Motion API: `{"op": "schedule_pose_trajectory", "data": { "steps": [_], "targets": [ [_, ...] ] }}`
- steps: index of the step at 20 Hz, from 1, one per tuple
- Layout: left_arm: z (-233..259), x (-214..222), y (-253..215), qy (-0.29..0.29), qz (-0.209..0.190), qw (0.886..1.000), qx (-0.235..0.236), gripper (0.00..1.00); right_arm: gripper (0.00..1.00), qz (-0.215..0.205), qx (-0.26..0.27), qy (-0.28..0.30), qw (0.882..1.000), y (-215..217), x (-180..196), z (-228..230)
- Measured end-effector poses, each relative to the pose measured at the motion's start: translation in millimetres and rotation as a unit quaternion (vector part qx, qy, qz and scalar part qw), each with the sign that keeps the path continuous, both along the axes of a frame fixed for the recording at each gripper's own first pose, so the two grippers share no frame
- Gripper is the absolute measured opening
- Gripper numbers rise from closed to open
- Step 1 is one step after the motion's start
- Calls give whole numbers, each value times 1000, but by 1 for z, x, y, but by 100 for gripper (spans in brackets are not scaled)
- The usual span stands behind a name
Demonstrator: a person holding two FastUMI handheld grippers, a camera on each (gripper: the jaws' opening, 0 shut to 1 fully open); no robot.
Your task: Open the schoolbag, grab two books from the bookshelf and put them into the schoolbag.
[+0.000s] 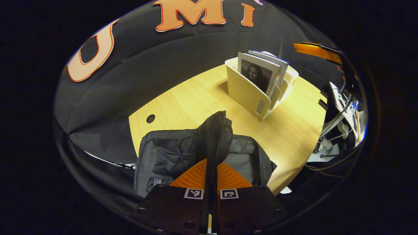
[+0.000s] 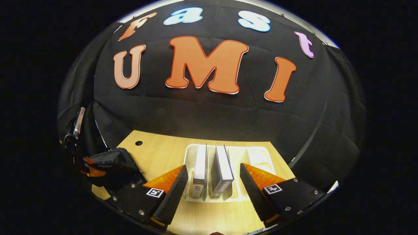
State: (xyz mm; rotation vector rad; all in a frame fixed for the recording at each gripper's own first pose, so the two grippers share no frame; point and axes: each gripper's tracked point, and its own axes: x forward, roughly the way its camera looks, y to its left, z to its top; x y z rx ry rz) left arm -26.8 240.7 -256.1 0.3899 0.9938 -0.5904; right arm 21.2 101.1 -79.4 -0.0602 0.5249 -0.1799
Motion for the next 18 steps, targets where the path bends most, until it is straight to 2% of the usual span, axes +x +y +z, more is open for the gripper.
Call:
{"op": "schedule_pose_trajectory", "data": {
  "steps": [1,4,9,13,15,18],
  "targets": [
    [5,1,0,8,-5,1000,-5,4,95,-6,10,12,1000,0,1,1],
    [20,9,7,23,-3,1000,-14,4,95,19,59,45,997,17,10,3],
    [40,24,23,24,21,999,7,4,95,43,75,97,992,11,42,16],
    [49,21,15,31,7,999,21,4,95,68,96,158,980,20,68,9],
    [48,28,23,24,13,999,42,4,95,83,115,182,973,28,77,0],
    [45,29,20,34,22,998,41,4,92,96,120,222,963,37,90,-26]
  ]
}}
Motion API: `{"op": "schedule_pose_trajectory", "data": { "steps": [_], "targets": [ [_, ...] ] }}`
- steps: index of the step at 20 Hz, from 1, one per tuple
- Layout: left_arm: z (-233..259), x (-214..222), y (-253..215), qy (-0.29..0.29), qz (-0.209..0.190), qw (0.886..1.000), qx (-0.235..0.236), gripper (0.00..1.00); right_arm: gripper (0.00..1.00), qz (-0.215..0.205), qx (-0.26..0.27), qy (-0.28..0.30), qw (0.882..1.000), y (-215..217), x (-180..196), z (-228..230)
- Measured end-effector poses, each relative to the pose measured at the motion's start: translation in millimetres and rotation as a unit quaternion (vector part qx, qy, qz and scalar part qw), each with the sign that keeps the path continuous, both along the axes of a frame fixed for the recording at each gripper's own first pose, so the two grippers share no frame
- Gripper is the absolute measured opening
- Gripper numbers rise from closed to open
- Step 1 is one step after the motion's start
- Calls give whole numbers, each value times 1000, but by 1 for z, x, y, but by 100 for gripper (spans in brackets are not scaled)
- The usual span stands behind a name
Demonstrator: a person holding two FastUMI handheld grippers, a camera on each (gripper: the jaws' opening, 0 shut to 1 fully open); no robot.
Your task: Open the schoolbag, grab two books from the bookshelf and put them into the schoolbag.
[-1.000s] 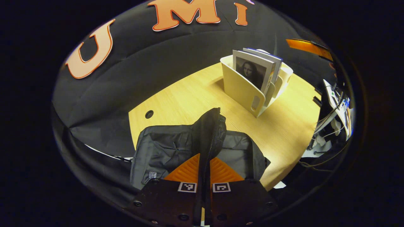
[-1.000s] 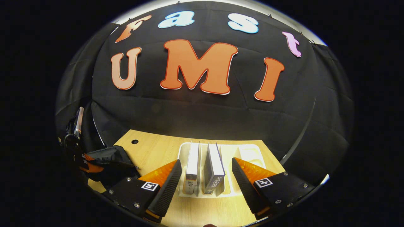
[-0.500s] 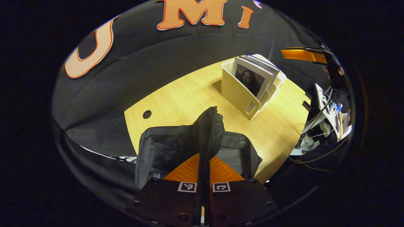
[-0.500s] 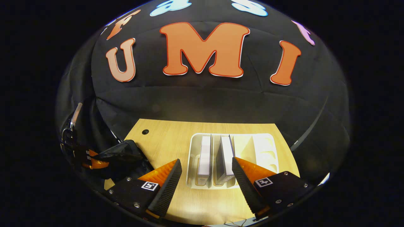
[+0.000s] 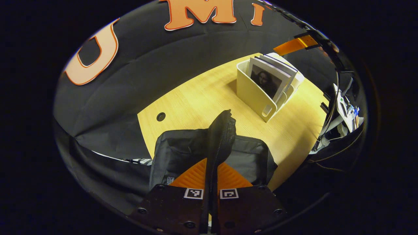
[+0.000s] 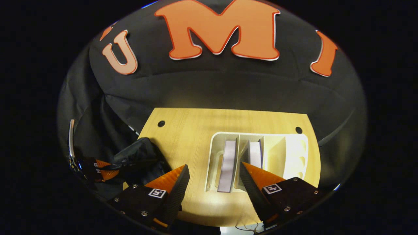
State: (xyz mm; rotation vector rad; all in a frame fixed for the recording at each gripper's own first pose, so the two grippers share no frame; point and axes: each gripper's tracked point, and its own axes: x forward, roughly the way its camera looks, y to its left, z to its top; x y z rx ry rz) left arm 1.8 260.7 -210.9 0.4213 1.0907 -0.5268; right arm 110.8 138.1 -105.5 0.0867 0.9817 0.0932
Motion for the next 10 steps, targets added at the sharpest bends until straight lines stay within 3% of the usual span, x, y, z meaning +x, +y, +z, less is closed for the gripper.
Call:
{"op": "schedule_pose_trajectory", "data": {
  "steps": [3,5,6,7,8,10],
  "targets": [
    [-2,0,-4,4,2,1000,-1,4,88,-6,-14,32,999,-8,18,-25],
    [-7,-1,-4,10,13,1000,-4,4,79,-10,-43,65,997,-18,20,-52],
    [-9,0,-3,10,20,1000,-6,4,56,-14,-52,77,996,-22,22,-60],
    [-10,0,-2,11,26,1000,-8,4,62,-16,-55,86,995,-21,23,-70],
    [-10,-1,-1,10,28,1000,-9,4,56,-19,-52,100,993,-20,21,-79],
    [-13,-2,-2,9,31,999,-11,4,53,-24,-39,123,991,-18,19,-92]
  ]
}}
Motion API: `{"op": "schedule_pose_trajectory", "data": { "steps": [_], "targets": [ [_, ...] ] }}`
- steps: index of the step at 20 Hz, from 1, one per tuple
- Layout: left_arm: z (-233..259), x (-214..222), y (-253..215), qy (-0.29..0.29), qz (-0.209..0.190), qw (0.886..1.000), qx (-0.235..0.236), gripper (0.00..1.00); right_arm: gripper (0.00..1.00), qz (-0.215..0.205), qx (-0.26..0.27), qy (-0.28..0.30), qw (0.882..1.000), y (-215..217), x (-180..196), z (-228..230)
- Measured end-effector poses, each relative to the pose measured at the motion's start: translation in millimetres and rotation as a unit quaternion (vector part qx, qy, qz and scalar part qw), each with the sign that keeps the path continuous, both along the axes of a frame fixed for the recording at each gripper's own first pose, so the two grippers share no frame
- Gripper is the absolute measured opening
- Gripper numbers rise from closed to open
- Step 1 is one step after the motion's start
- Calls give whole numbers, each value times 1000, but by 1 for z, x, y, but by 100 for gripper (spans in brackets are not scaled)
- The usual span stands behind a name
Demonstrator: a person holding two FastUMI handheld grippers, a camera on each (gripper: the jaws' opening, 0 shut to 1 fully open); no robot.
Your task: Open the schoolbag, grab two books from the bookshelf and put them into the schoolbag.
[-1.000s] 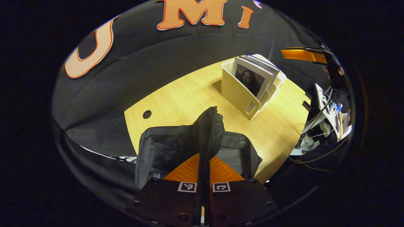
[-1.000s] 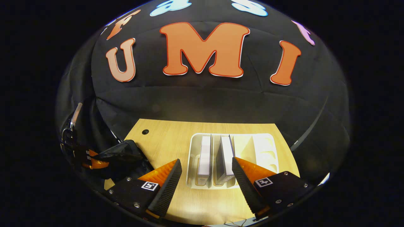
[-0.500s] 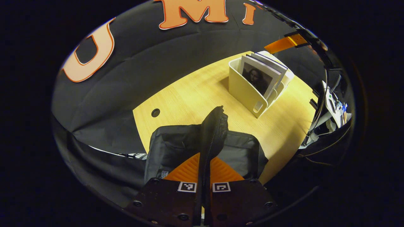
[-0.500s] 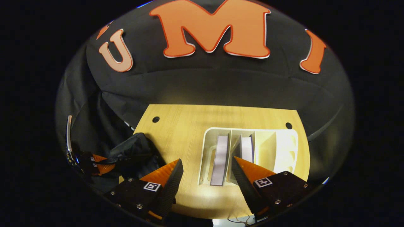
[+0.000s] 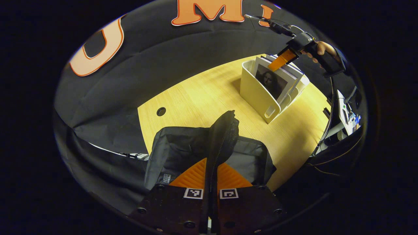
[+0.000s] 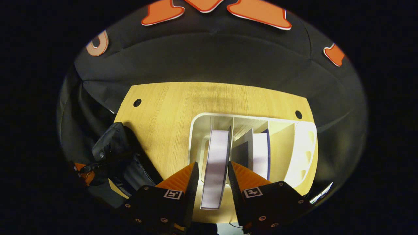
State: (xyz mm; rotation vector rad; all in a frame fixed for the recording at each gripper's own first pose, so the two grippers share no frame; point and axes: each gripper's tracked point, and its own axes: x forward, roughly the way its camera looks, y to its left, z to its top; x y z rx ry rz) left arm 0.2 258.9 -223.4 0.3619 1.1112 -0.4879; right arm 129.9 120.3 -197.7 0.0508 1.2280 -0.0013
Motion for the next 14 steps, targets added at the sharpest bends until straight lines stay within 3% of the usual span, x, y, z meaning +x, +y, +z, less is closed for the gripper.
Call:
{"op": "schedule_pose_trajectory", "data": {
  "steps": [8,14],
  "targets": [
    [-2,-3,-2,4,7,1000,-7,5,36,-55,5,34,998,-8,-1,-16],
    [-7,-6,-6,7,7,1000,-16,4,35,-51,-6,34,998,-7,-3,-19]
  ]
}}
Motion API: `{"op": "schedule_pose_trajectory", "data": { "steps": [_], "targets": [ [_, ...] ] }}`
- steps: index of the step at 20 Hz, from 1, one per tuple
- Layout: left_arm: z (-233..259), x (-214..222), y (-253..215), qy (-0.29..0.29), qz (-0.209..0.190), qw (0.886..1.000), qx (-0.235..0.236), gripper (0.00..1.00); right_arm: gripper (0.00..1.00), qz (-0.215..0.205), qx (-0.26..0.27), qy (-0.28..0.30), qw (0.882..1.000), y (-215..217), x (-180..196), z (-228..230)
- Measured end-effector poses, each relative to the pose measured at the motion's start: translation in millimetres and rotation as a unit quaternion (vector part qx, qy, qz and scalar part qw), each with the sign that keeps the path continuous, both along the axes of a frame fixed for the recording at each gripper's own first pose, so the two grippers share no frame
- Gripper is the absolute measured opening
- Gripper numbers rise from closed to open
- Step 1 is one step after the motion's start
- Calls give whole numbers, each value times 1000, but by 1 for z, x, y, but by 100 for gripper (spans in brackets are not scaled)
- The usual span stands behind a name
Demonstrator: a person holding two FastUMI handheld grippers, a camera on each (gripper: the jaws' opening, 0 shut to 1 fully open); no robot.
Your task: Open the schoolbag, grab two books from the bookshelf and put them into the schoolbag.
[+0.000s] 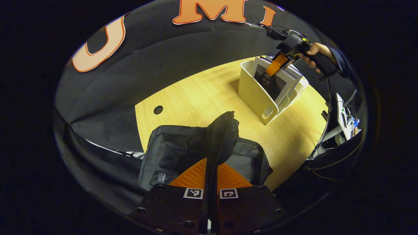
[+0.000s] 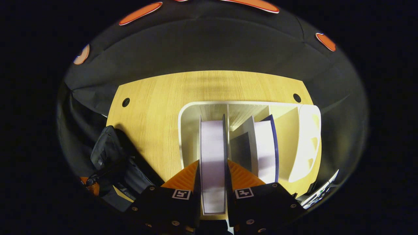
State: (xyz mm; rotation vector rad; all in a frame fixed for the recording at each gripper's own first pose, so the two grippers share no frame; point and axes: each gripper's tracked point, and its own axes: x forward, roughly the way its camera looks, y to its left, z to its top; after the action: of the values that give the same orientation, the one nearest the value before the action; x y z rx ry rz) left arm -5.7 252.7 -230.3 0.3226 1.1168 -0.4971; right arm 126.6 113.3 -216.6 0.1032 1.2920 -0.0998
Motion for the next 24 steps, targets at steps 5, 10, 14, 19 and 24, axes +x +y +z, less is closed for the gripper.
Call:
{"op": "schedule_pose_trajectory", "data": {
  "steps": [5,10,14,19,24],
  "targets": [
    [-1,0,4,-5,2,1000,-3,4,30,-21,43,6,999,7,-4,22],
    [0,-3,5,-6,-4,1000,-3,4,28,-35,67,-42,996,-12,-15,78],
    [-2,-1,4,-4,-9,1000,-2,4,28,-52,95,-88,990,-24,-39,119],
    [-4,0,1,-6,-26,1000,6,4,27,-87,146,-133,976,-24,-70,155],
    [-5,3,-4,-5,-30,1000,-3,4,26,-103,208,-160,959,5,-113,165]
  ]
}}
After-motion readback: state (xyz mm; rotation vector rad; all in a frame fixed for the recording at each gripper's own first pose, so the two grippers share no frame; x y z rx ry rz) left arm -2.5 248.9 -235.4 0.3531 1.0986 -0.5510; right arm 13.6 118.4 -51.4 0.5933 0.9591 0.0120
